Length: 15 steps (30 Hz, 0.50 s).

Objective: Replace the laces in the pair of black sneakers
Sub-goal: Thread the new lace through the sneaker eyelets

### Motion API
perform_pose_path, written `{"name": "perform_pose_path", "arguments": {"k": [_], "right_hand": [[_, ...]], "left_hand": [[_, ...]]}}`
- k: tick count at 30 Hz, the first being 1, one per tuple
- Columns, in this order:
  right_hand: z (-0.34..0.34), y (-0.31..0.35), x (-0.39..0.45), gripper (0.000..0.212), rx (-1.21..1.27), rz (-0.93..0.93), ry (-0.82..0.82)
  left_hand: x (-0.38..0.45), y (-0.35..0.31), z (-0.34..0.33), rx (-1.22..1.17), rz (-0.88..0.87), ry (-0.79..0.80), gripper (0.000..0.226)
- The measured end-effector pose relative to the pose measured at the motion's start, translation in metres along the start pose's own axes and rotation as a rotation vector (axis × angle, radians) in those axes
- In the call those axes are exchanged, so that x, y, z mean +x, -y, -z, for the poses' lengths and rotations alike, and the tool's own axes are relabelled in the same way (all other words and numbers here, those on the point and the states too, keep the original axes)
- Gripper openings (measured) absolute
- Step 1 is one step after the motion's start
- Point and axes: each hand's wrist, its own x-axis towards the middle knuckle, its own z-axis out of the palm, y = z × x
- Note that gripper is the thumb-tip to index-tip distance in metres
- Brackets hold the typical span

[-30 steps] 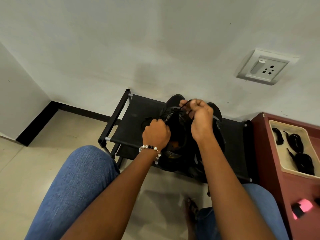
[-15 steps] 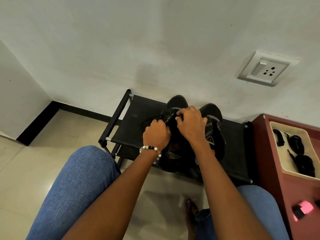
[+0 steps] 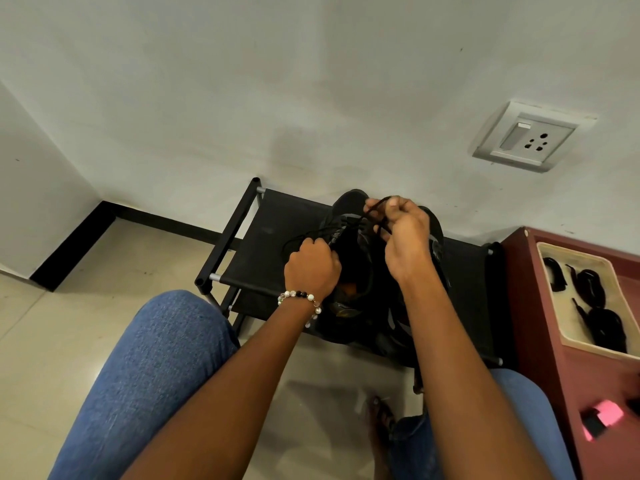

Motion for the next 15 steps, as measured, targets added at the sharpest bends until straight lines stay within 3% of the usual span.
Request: {"name": "perform_pose_path", "arguments": {"k": [2, 4, 7, 9, 11, 15], "right_hand": [[0.002, 0.005, 0.0, 0.022, 0.179, -0.022, -0.015], [0.003, 0.001, 0.001, 0.019, 0.141, -0.011, -0.034], [0.003, -0.014, 0.004, 0.009, -0.474, 0.195, -0.002], [0.002, -0.023, 0.006, 0.02, -0.922, 0.354, 0.075], [-0.002, -0.03, 0.004, 0.023, -1.257, 0.399, 0.115], [-0.007, -0.033, 0.0, 0.016, -1.351, 0.432, 0.094]], "left_hand": [[0.0, -0.001, 0.001, -0.002, 0.004, 0.005, 0.028], [0.0, 0.0, 0.001, -0.014, 0.008, 0.007, 0.028], [0.0, 0.001, 0.001, -0.038, 0.011, 0.003, 0.027], [0.0, 0.001, 0.001, -0.032, 0.007, 0.006, 0.027], [0.0, 0.0, 0.0, -0.023, 0.004, 0.014, 0.028], [0.0, 0.0, 0.0, -0.009, 0.002, 0.015, 0.028]]}}
